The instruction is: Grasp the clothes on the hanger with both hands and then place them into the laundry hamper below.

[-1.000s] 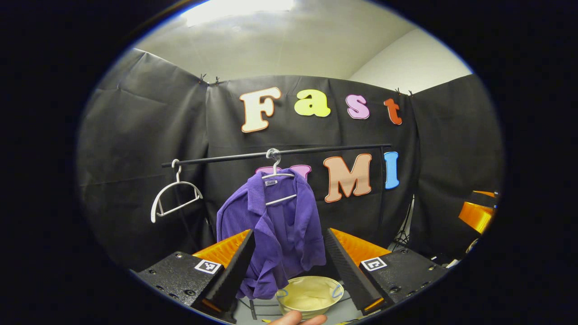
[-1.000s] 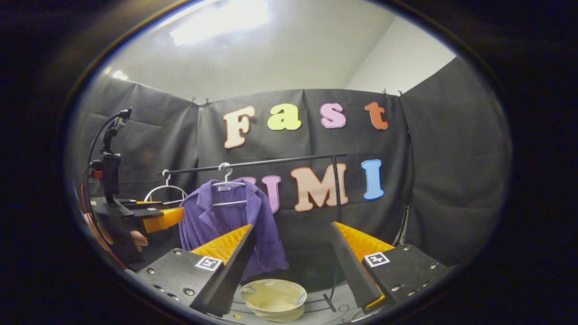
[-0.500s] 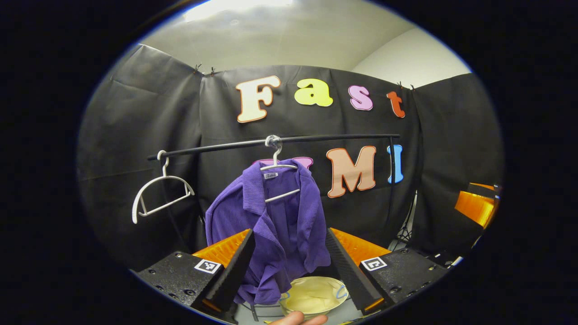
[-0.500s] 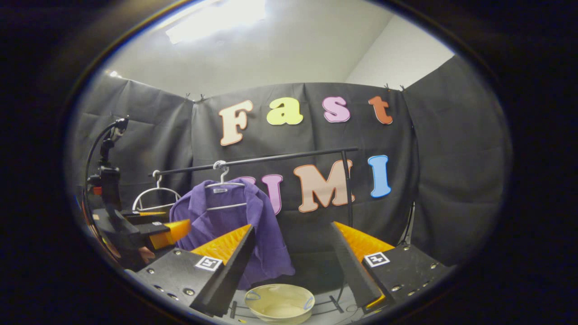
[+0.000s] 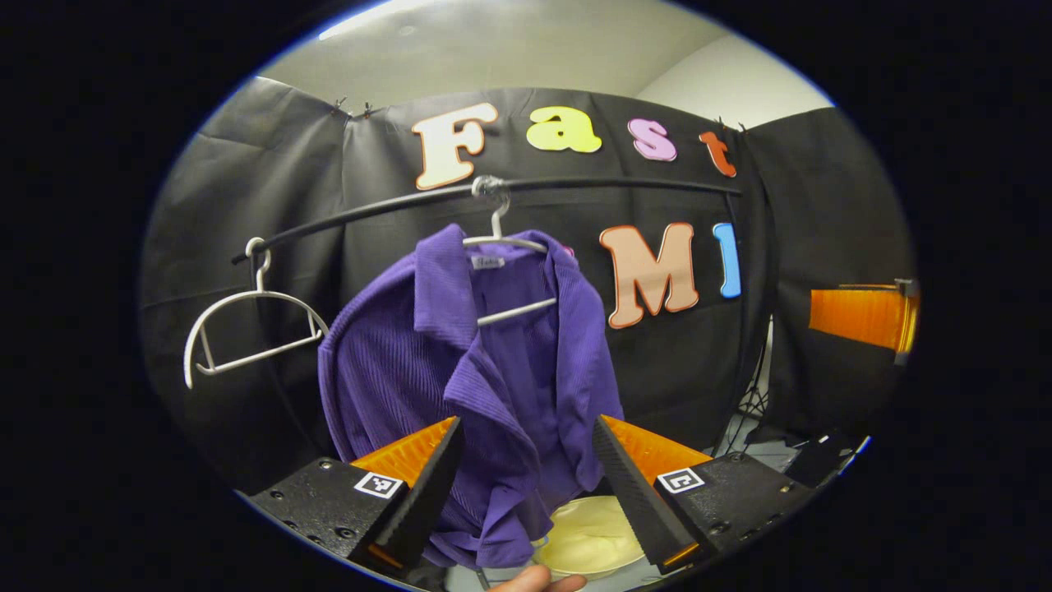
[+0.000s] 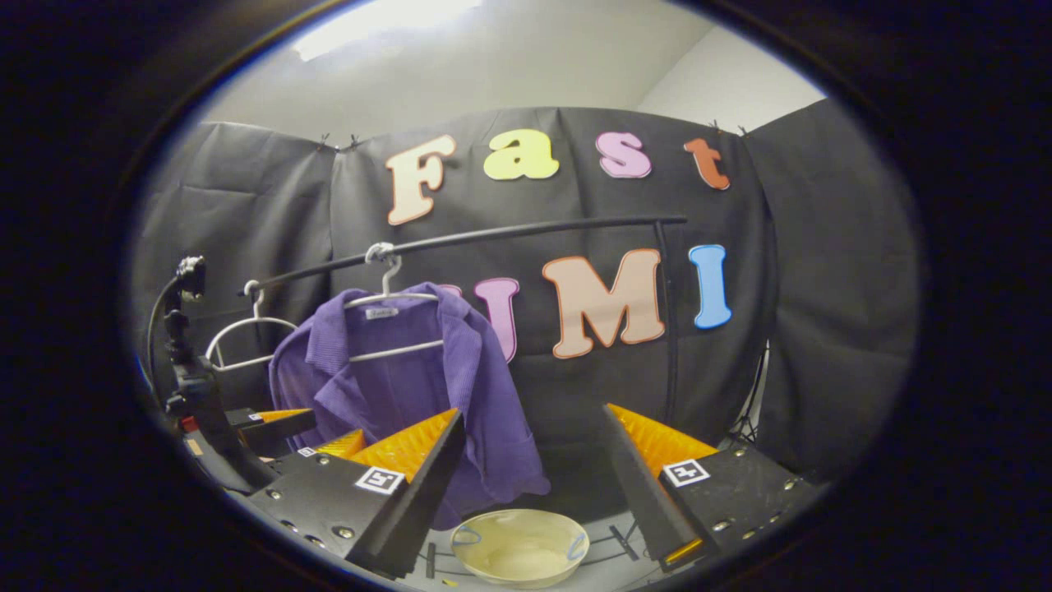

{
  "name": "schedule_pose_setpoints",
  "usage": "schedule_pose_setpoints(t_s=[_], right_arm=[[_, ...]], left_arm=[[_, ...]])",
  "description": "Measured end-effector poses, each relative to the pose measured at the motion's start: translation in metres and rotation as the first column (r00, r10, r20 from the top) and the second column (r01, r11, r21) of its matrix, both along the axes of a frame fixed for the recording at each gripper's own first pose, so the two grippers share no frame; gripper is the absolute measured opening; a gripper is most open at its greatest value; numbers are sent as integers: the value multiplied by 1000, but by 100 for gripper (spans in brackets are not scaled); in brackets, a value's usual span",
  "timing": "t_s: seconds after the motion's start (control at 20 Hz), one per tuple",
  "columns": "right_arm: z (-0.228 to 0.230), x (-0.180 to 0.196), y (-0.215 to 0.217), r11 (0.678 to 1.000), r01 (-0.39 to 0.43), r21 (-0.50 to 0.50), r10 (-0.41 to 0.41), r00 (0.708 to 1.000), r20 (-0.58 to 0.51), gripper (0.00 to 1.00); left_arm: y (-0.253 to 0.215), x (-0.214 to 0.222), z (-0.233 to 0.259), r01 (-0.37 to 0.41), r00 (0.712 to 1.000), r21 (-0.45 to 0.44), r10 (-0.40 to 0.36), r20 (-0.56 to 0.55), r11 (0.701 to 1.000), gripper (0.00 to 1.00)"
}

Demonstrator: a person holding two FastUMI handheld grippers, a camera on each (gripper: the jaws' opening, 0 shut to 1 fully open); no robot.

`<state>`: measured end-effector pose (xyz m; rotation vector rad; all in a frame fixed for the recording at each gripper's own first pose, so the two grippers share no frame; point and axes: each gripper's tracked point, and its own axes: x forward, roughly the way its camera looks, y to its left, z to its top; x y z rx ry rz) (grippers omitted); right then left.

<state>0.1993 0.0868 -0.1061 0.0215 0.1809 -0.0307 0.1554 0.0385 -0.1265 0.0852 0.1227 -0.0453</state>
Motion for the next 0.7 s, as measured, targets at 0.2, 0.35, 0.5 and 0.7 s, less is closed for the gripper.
schedule_pose_setpoints(t_s=[0.2, 0.35, 0.5, 0.7], right_arm=[[-32, 46, 31, 1000, -25, 0, 25, 998, -57, 99], [-46, 81, 49, 998, -57, -10, 56, 995, -88, 99], [-53, 115, 64, 992, -127, -6, 126, 987, -95, 99], [-68, 160, 85, 975, -207, 83, 215, 970, -114, 99]], left_arm=[[5, 28, -10, 16, 1000, -48, -16, -5, 999, 99], [10, 49, -11, -10, 1000, -21, 10, -11, 1000, 98], [12, 62, -9, -37, 999, -38, 37, 0, 999, 92], [25, 75, 5, -107, 992, 45, 103, 66, 993, 85]])
